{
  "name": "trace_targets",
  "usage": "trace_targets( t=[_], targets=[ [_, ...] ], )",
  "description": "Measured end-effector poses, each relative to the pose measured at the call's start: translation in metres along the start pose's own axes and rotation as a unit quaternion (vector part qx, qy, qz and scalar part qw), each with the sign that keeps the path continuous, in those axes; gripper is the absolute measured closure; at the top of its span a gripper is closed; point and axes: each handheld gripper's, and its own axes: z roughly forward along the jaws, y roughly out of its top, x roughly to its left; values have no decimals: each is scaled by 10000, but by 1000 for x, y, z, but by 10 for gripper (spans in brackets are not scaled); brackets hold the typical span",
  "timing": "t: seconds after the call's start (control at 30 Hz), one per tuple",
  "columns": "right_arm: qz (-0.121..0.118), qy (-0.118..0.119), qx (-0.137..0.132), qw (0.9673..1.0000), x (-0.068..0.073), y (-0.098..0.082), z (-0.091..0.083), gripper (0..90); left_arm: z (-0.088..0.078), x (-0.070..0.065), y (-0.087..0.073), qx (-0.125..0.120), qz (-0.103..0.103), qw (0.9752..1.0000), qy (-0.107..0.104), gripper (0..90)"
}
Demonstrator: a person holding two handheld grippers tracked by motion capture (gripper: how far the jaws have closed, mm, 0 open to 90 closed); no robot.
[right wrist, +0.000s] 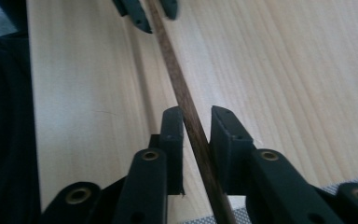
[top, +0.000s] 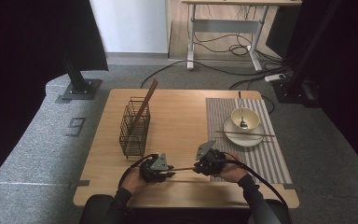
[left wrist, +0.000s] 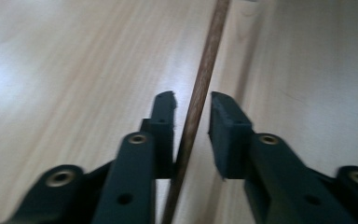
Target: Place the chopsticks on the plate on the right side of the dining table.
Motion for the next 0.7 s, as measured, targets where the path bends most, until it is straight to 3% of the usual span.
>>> trace_targets(
  t=[0.2,0.33,0.5,0.7],
  targets=[
    [-92,182,-140,9997,3,2,-2,825,0,0,1,-109,-192,9993,296,513],
    [-58,6,-116,9999,1,1,-3,827,1,2,0,-175,-406,9980,443,356],
    [0,-93,-63,9999,-1,-1,-2,826,4,5,0,-383,-811,9943,573,150],
    [149,-258,-77,9995,-6,-5,-5,825,3,5,-1,-486,-1074,9901,758,0]
  ],
)
